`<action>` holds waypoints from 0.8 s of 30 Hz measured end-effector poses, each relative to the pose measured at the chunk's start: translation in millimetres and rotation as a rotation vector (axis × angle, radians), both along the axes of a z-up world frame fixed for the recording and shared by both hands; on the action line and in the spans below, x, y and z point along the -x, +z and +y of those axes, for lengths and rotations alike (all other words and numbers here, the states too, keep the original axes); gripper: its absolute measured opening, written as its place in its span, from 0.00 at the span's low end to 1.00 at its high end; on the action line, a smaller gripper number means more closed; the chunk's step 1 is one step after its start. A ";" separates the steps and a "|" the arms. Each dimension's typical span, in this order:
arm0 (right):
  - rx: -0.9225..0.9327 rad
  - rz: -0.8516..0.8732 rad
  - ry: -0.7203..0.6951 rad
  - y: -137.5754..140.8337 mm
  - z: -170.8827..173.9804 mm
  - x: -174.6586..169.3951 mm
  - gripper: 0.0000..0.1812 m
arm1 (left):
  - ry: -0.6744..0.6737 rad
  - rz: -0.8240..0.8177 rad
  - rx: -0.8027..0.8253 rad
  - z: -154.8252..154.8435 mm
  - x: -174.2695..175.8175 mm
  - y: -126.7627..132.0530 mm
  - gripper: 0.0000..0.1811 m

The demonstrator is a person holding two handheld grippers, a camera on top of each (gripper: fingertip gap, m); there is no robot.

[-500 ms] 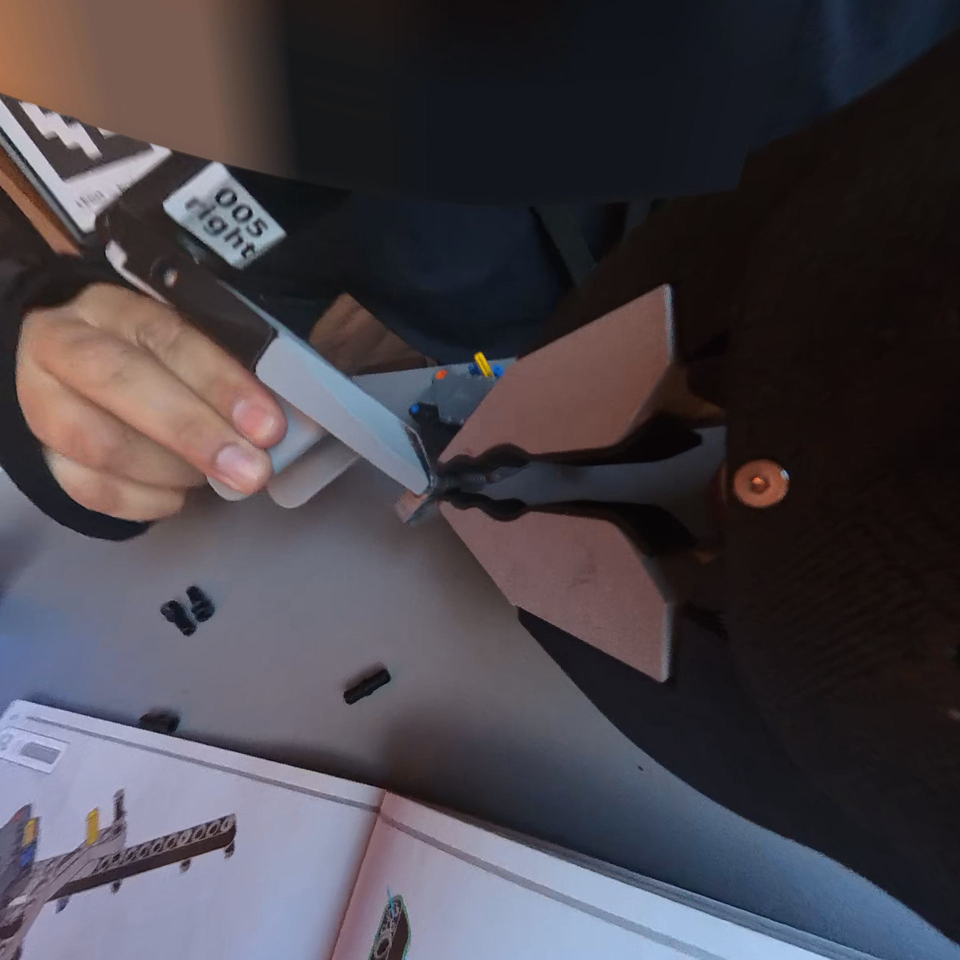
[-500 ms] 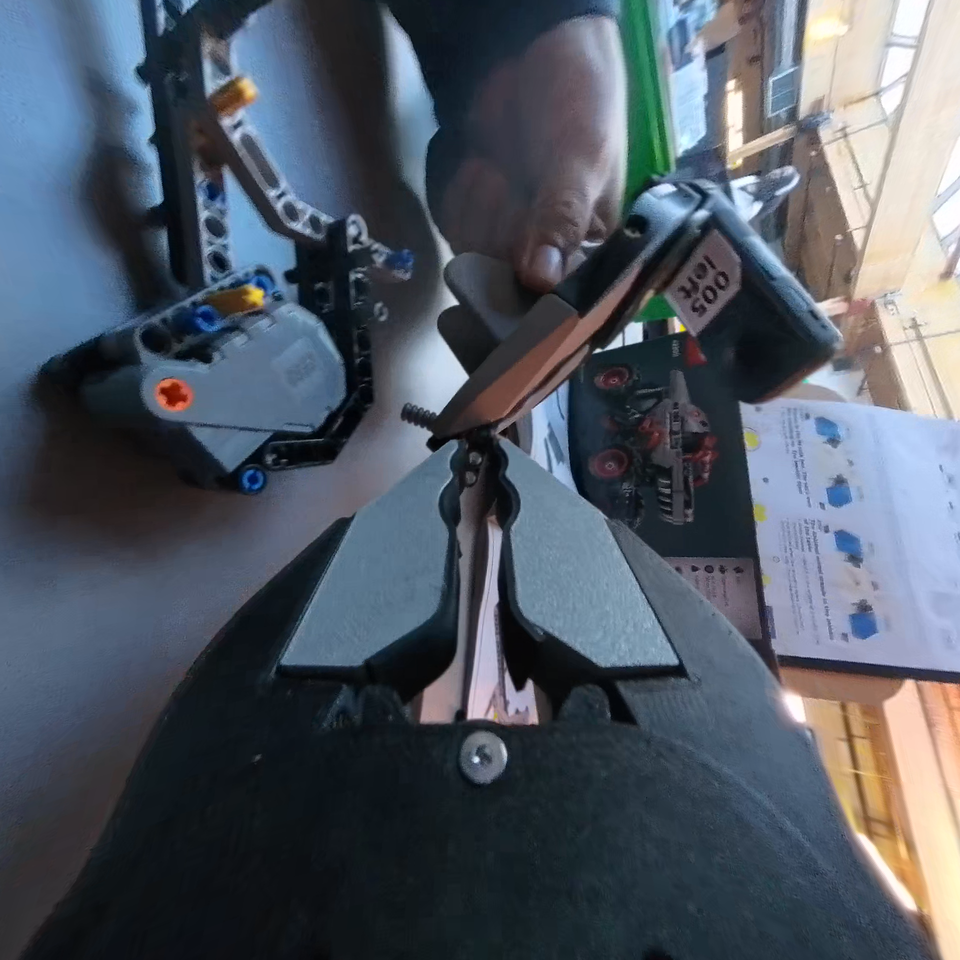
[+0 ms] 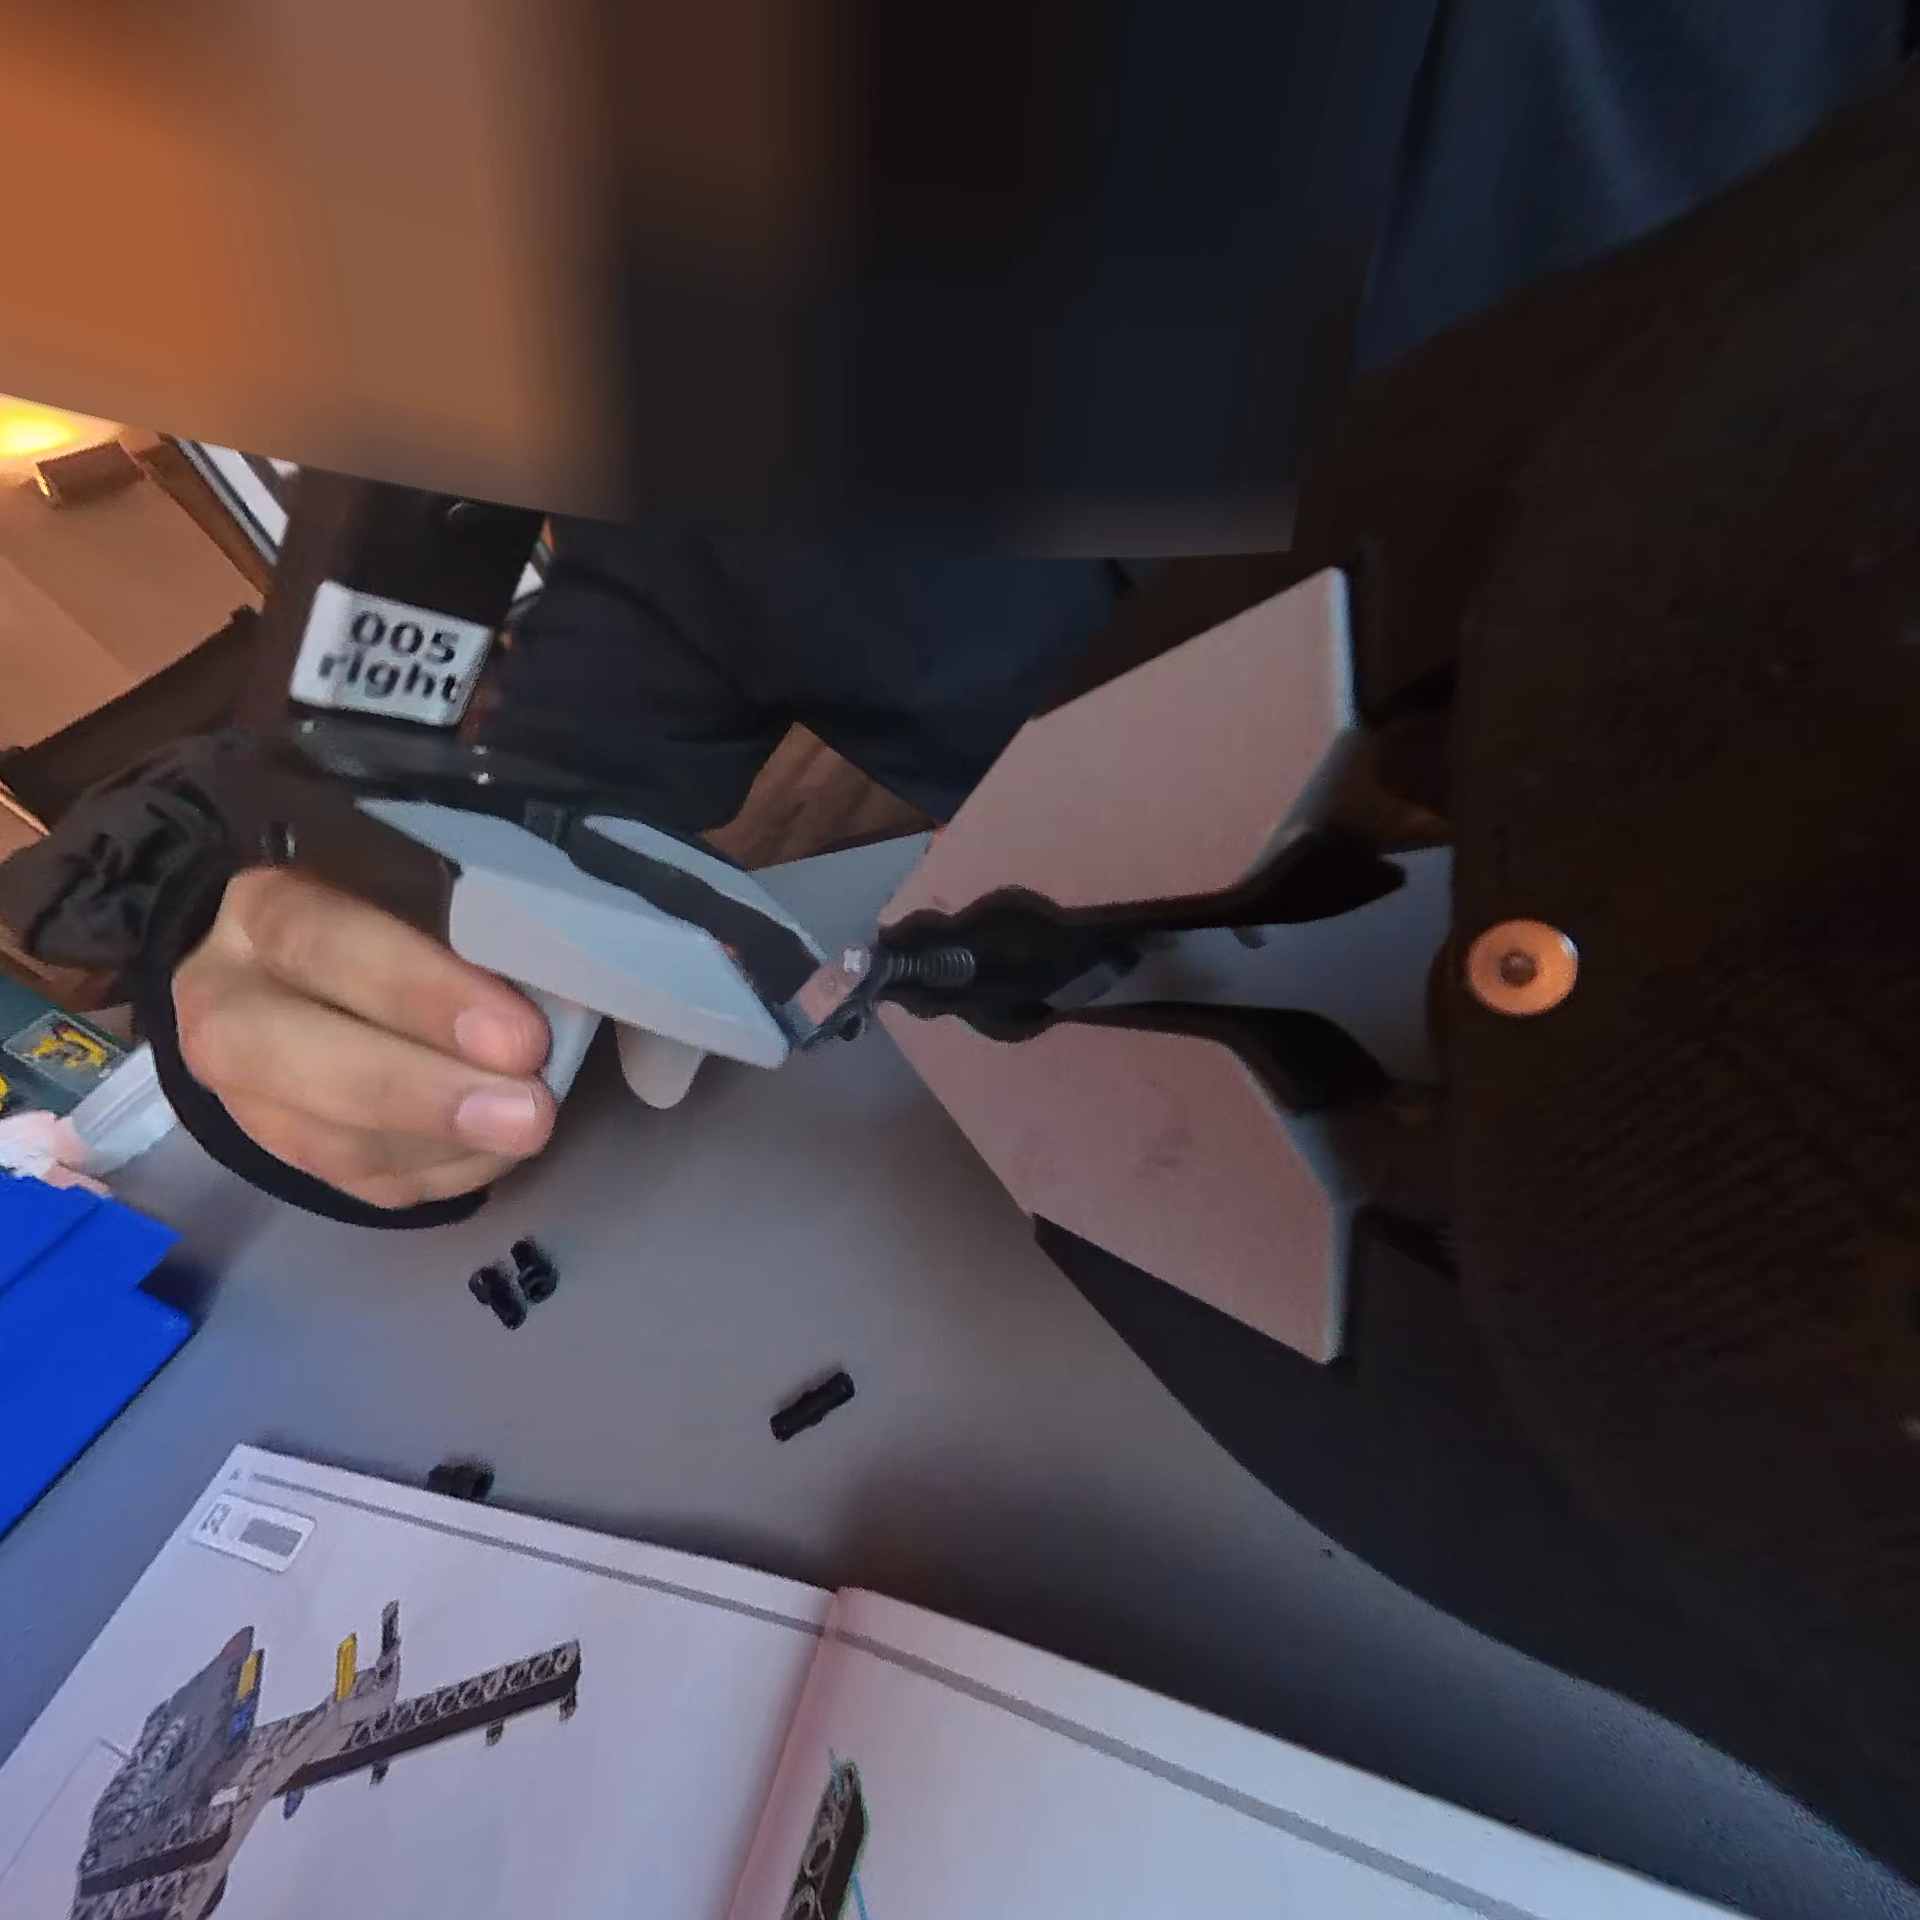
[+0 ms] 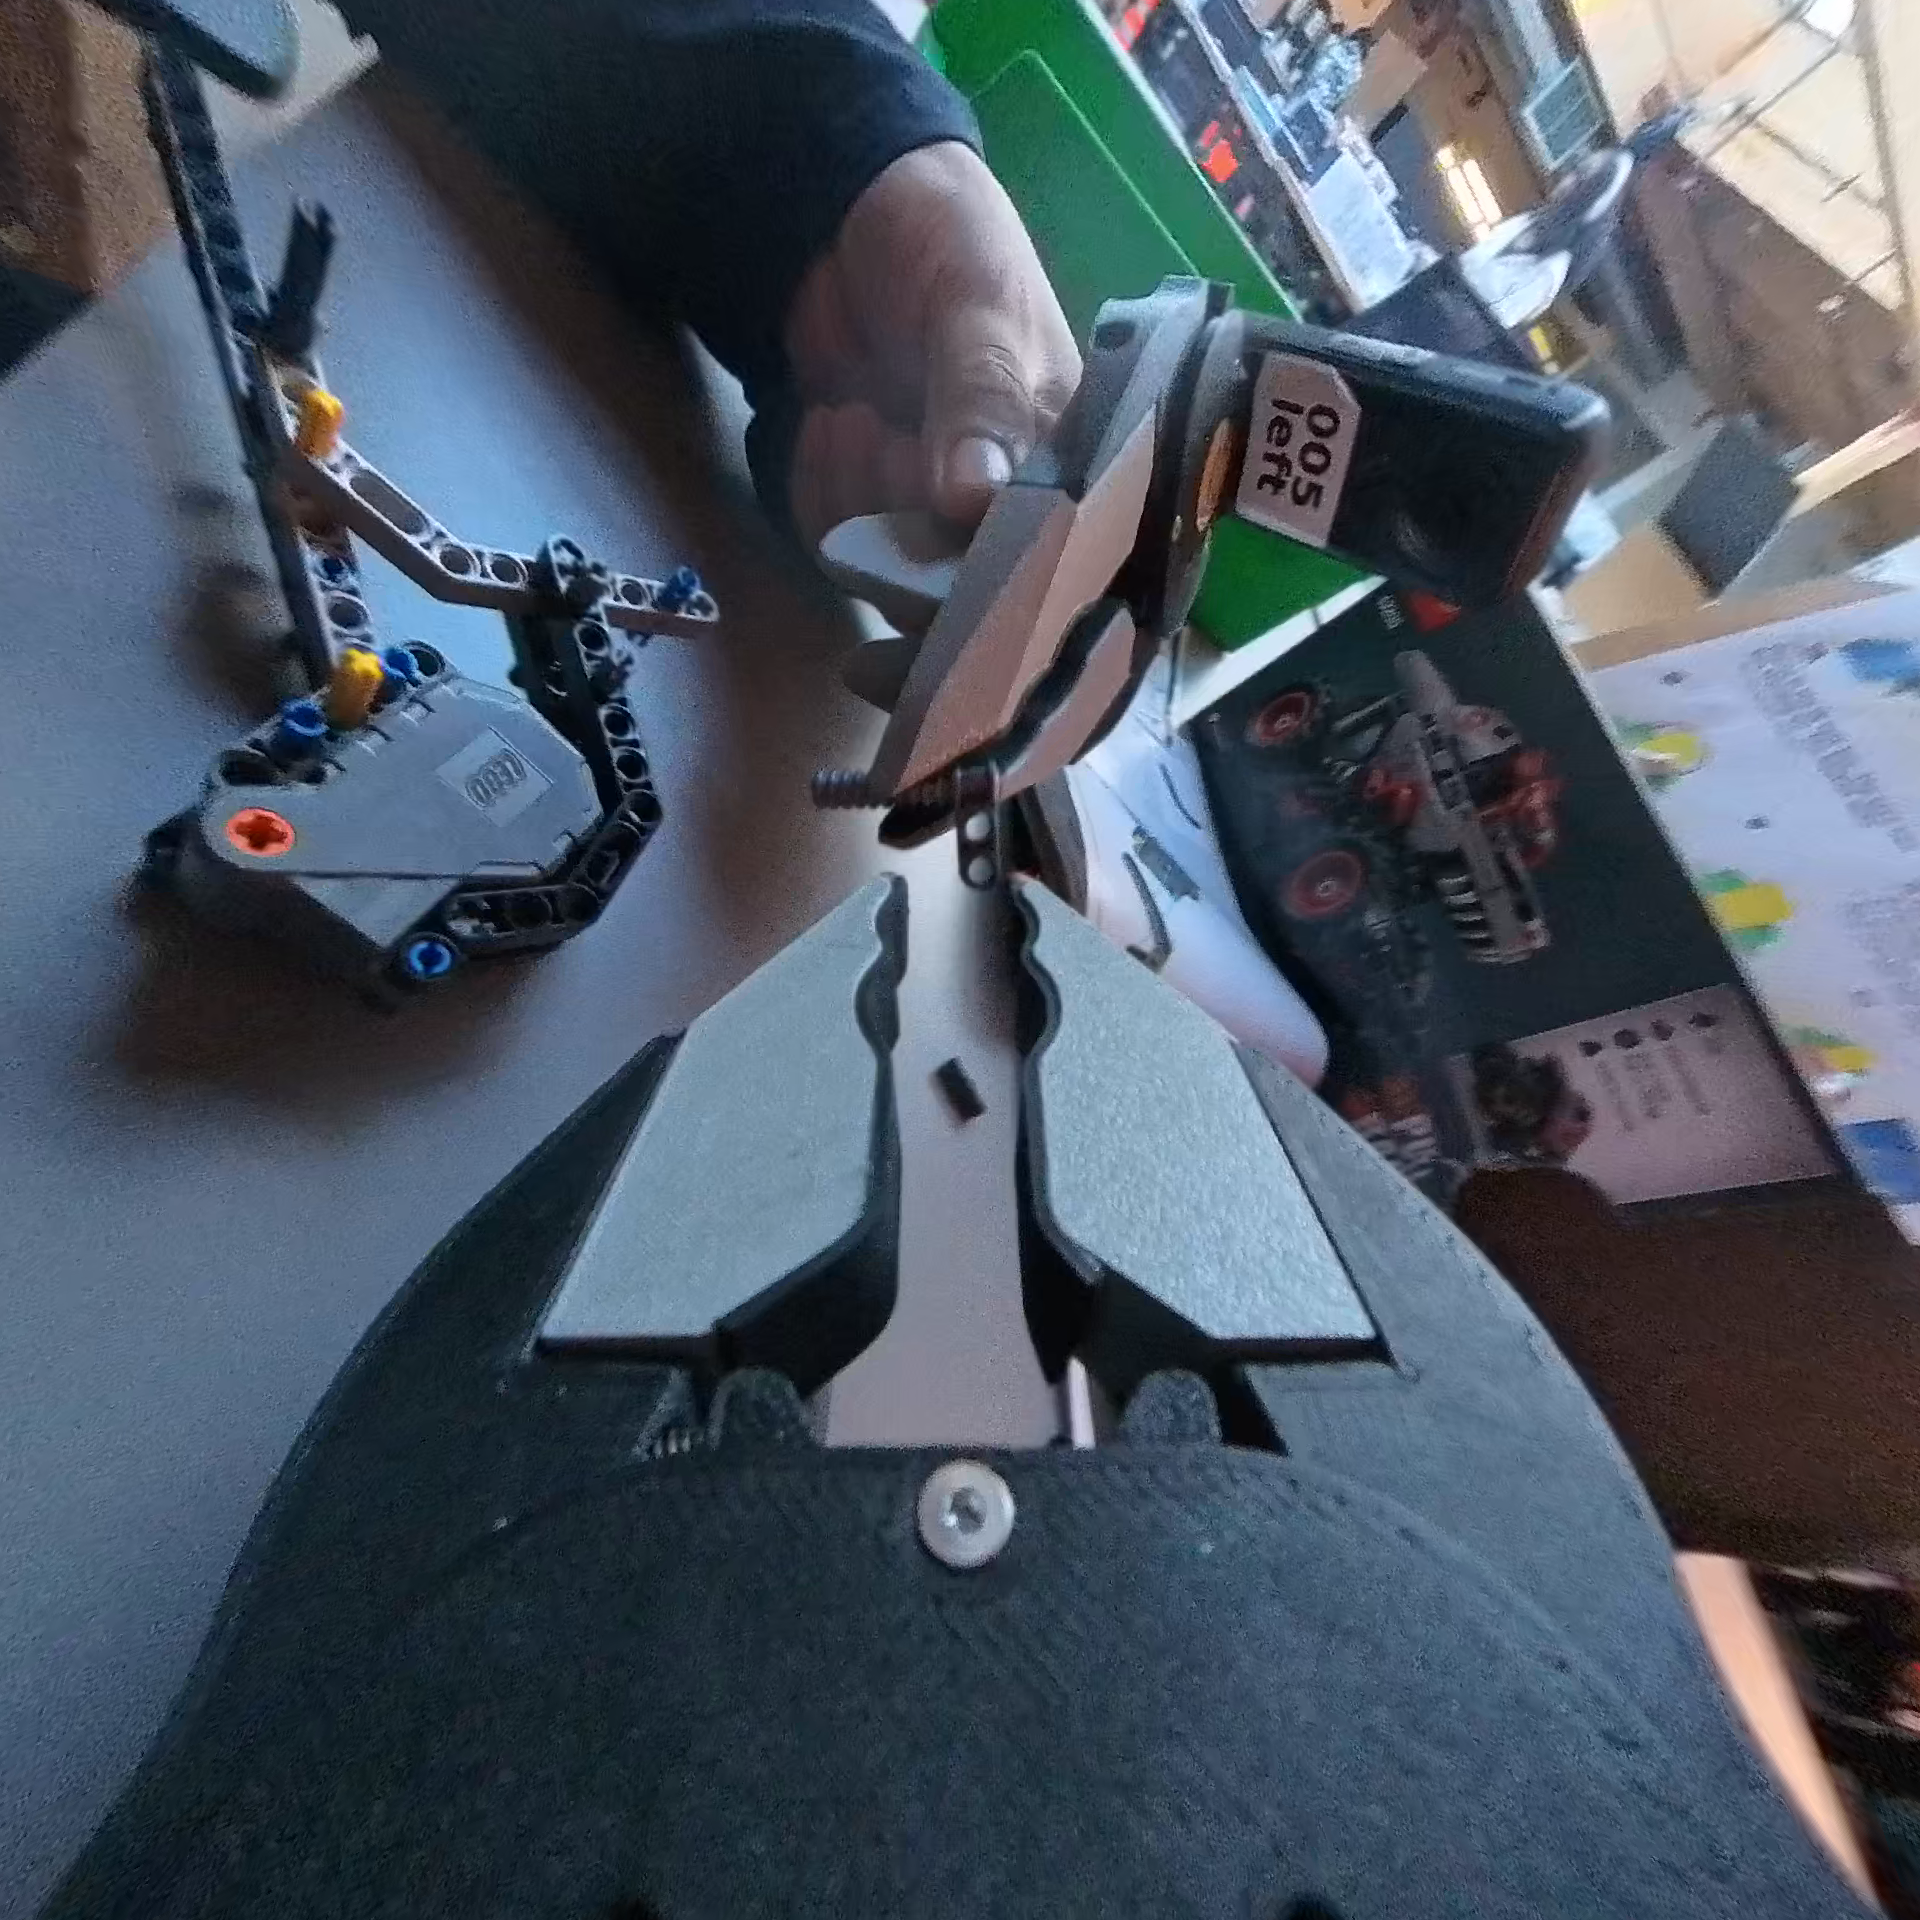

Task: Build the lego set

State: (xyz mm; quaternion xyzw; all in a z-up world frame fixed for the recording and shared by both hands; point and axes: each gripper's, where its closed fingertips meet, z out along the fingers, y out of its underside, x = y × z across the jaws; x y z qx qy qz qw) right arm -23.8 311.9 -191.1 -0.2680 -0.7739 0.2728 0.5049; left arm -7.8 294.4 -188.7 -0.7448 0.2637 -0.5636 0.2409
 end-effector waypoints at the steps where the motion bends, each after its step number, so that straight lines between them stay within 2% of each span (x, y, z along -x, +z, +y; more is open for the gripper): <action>1: 0.052 -0.008 0.005 0.7 0.6 -0.8 0.10 | -0.016 -0.026 0.005 -1.9 -0.9 3.3 0.03; 3: 0.148 -0.004 0.008 5.6 2.5 -0.9 0.12 | -0.031 -0.073 0.014 -4.0 -2.4 9.6 0.03; 5: 0.180 0.042 0.017 15.7 2.5 -0.8 0.08 | -0.035 -0.108 0.025 -4.3 -3.8 14.4 0.03; 8: 0.130 0.093 0.026 24.7 -1.6 -1.8 0.07 | -0.038 -0.134 0.026 -4.6 -5.9 18.8 0.03; 11: 0.093 0.101 0.036 25.1 -6.5 -2.2 0.03 | -0.042 -0.147 0.025 -4.9 -8.0 21.0 0.03; 14: 0.089 0.073 0.031 23.0 -4.6 -3.2 0.03 | -0.036 -0.146 0.033 -3.8 -8.3 19.6 0.03; 16: 0.040 0.019 -0.010 15.4 4.8 -4.1 0.02 | -0.003 -0.099 0.041 2.3 -5.0 11.5 0.05; 18: -0.019 -0.067 -0.060 3.2 18.8 -8.7 0.02 | 0.057 -0.002 0.038 12.2 2.4 -2.8 0.14; 22: -0.034 -0.280 -0.159 -26.4 43.7 -23.0 0.03 | 0.167 0.181 -0.055 29.8 17.4 -20.4 0.16; 24: -0.030 -0.308 -0.178 -29.2 45.8 -23.7 0.03 | 0.183 0.193 -0.083 32.7 15.0 -18.0 0.16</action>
